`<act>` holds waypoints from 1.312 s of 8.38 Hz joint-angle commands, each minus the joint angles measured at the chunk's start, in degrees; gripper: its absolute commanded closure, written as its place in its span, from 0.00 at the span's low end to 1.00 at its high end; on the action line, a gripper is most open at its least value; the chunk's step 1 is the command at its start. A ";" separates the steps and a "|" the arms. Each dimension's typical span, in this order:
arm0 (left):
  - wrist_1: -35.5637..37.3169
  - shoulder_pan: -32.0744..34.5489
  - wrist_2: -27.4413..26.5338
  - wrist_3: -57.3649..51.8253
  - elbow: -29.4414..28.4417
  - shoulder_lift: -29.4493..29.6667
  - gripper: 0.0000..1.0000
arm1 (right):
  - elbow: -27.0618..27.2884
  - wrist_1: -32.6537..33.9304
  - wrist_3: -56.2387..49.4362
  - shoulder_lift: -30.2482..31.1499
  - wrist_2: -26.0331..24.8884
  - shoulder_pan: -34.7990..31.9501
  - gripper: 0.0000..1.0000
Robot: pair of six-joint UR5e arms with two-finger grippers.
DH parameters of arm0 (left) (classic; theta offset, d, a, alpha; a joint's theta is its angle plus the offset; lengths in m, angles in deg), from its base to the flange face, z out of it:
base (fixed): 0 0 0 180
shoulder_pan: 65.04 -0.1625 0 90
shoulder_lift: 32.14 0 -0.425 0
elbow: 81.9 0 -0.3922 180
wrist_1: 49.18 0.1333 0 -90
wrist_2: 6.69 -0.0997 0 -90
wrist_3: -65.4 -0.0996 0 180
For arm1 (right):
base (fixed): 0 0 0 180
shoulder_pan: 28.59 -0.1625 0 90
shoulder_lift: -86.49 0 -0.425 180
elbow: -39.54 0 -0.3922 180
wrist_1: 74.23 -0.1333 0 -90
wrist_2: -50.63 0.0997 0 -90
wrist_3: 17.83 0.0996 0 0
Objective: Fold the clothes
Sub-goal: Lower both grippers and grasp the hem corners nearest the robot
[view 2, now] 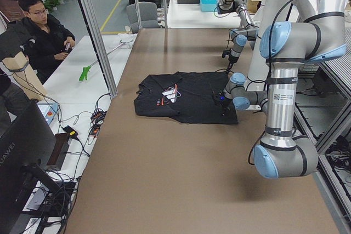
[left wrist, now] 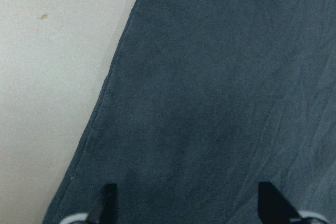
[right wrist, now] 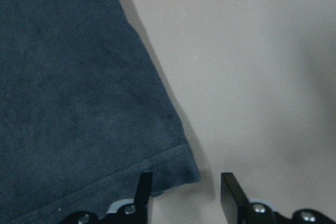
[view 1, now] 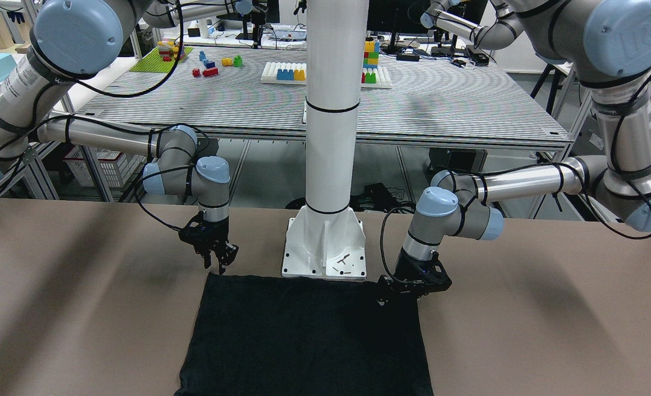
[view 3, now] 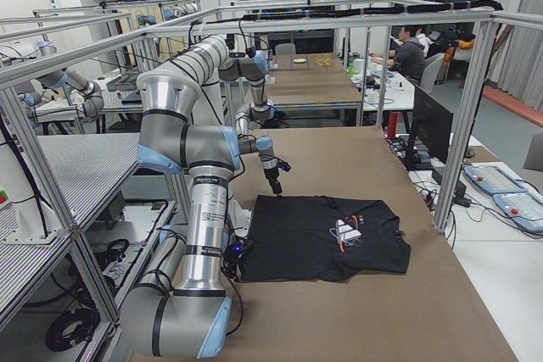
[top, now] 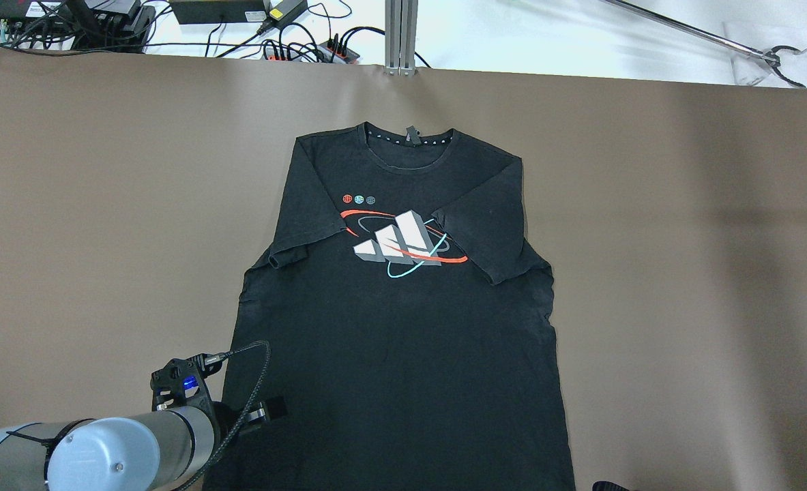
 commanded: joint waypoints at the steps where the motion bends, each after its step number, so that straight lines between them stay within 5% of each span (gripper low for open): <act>1: 0.07 -0.12 -0.17 0.00 -0.11 0.10 0.06 | 0.05 0.03 -1.16 0.37 0.35 -1.56 0.46; 3: 0.07 -0.12 -0.26 0.00 -0.11 0.18 0.06 | 0.13 0.03 -1.08 0.19 0.35 -1.48 0.53; 4: 0.07 -0.12 -0.26 0.00 -0.37 0.18 0.06 | -0.13 0.03 -0.99 0.28 0.35 -1.48 0.70; 5: 0.07 -0.12 -0.26 0.00 -0.54 0.18 0.06 | 0.30 0.03 -0.99 0.28 0.26 -1.56 1.00; 8: 0.07 -0.12 -0.35 0.70 0.68 0.10 0.06 | 3.28 0.38 -1.17 0.28 0.70 -1.74 1.00; 11: 0.07 -10.89 -9.38 7.56 2.97 -6.65 0.09 | 3.74 0.38 -1.08 0.11 2.10 -1.39 1.00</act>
